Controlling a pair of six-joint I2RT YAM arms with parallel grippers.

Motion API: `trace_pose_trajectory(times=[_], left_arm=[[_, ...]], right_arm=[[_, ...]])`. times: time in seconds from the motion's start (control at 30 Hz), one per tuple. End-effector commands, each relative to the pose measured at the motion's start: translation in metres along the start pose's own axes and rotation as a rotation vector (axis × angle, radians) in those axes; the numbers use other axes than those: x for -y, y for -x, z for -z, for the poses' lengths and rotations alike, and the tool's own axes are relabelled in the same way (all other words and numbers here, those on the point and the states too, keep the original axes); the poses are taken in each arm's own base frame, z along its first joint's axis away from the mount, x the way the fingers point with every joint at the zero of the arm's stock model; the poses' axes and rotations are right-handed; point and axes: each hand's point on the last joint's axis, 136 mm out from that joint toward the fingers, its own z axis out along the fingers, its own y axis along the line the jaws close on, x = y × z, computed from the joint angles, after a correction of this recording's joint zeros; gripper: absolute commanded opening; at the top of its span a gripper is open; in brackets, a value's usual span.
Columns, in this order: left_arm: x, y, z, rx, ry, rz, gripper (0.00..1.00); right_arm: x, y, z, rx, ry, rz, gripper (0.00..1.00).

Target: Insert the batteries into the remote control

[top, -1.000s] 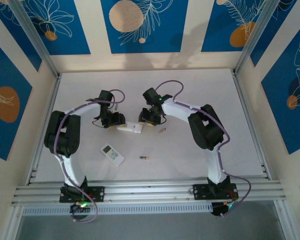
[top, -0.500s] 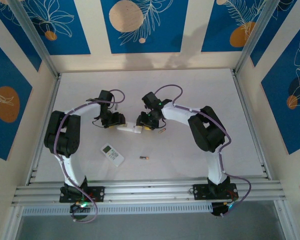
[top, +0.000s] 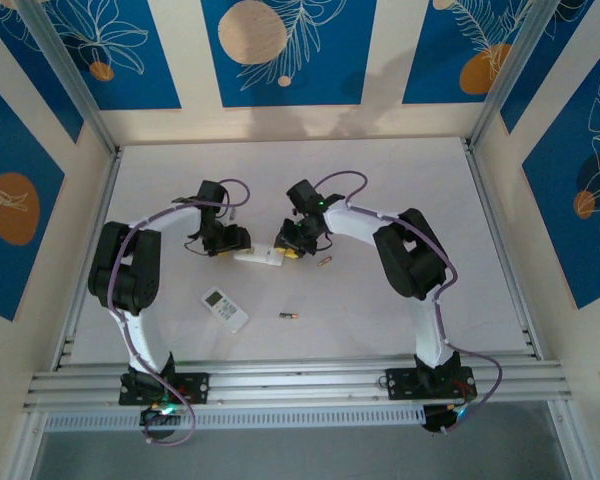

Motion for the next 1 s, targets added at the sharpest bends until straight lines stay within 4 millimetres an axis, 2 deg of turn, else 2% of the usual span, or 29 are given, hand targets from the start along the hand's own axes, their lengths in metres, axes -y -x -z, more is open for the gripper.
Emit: trace_pose_trajectory(times=[0.0, 0.2, 0.33, 0.43, 0.53, 0.63, 0.7, 0.83, 0.9, 0.97], left_arm=[[-0.005, -0.019, -0.020, -0.069, -0.015, 0.005, 0.60], [-0.007, -0.019, -0.021, -0.065, -0.004, -0.009, 0.60], [-0.005, -0.019, -0.018, -0.063, -0.014, -0.011, 0.62], [-0.001, -0.017, -0.012, -0.046, -0.021, -0.026, 0.65], [0.003, -0.014, -0.004, -0.023, -0.035, -0.040, 0.69], [0.007, -0.009, 0.001, -0.001, -0.048, -0.047, 0.72], [0.009, -0.008, 0.001, 0.003, -0.057, -0.043, 0.74], [0.010, -0.008, -0.001, 0.007, -0.065, -0.034, 0.77], [0.010, -0.009, -0.002, 0.006, -0.070, -0.031, 0.77], [0.010, -0.011, -0.003, 0.002, -0.073, -0.031, 0.78]], right_arm=[[-0.003, 0.009, 0.001, -0.009, 0.035, -0.066, 0.27], [-0.014, 0.010, 0.004, -0.048, 0.082, -0.062, 0.28], [-0.019, 0.013, 0.019, 0.026, 0.068, 0.078, 0.35], [-0.030, 0.013, 0.042, 0.146, 0.038, 0.367, 0.47], [-0.037, 0.010, 0.058, 0.265, -0.026, 0.761, 0.58], [-0.044, -0.002, 0.064, 0.345, -0.070, 1.153, 0.78], [-0.038, -0.012, 0.059, 0.313, -0.097, 1.375, 0.83], [-0.018, -0.034, 0.037, 0.180, -0.075, 1.716, 0.83], [-0.017, -0.032, 0.028, 0.209, -0.073, 1.837, 0.85], [-0.022, -0.027, 0.024, 0.234, -0.063, 1.863, 0.86]])
